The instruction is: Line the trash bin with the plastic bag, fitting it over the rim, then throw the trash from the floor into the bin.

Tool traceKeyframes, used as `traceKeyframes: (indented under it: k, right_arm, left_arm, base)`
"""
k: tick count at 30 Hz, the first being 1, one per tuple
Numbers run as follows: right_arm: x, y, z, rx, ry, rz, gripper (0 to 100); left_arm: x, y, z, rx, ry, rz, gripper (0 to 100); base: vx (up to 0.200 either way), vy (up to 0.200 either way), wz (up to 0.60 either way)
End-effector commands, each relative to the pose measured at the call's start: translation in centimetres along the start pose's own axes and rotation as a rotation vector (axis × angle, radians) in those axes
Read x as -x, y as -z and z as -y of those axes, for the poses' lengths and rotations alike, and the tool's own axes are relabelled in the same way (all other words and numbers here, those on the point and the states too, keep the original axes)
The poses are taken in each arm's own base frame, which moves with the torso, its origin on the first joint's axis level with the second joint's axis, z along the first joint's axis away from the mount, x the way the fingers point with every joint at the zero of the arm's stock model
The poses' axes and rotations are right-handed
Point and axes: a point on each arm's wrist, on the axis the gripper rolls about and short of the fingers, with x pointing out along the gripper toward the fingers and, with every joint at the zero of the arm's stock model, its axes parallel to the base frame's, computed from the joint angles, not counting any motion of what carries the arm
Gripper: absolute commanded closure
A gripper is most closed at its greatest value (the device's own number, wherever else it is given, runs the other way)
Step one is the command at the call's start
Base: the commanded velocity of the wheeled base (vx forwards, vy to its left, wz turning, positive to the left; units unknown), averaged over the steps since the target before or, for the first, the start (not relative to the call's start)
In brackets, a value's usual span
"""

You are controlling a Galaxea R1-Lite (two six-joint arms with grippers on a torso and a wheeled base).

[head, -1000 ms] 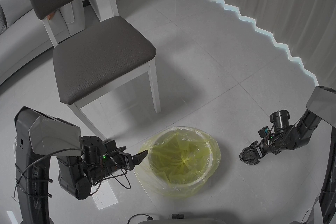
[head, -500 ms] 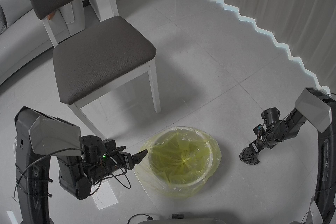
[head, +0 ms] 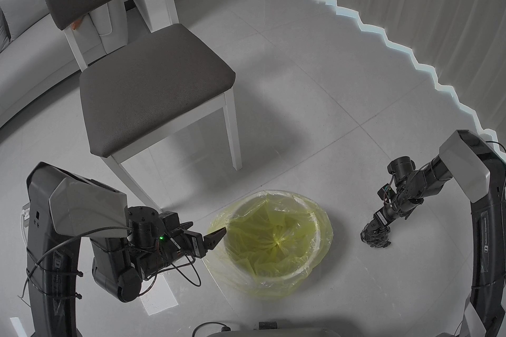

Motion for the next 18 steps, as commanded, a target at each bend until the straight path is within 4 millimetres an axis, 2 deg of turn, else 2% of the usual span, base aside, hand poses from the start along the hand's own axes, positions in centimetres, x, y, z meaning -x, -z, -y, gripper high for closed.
traceKeyframes:
  k: [1,2,3,18]
  right_arm:
    - [-0.55,-0.16,0.04,0.008,-0.002,-0.001,0]
    - [-0.53,-0.19,0.06,0.011,-0.002,-0.001,0]
    - [-0.53,-0.19,0.06,0.011,-0.002,-0.001,100]
    - [-0.19,0.69,-0.41,0.015,-0.027,-0.057,100]
  left_arm:
    - [-0.05,-0.03,0.06,-0.002,0.003,0.012,0]
    - [-0.03,0.00,0.06,-0.001,0.003,0.011,0]
    - [0.00,0.03,0.05,-0.001,0.001,0.010,0]
    - [0.12,0.09,0.06,0.001,0.000,0.006,0]
  base:
    - [0.000,0.000,0.00]
    - [0.000,0.000,0.00]
    - [0.000,0.000,0.00]
    - [0.000,0.000,0.00]
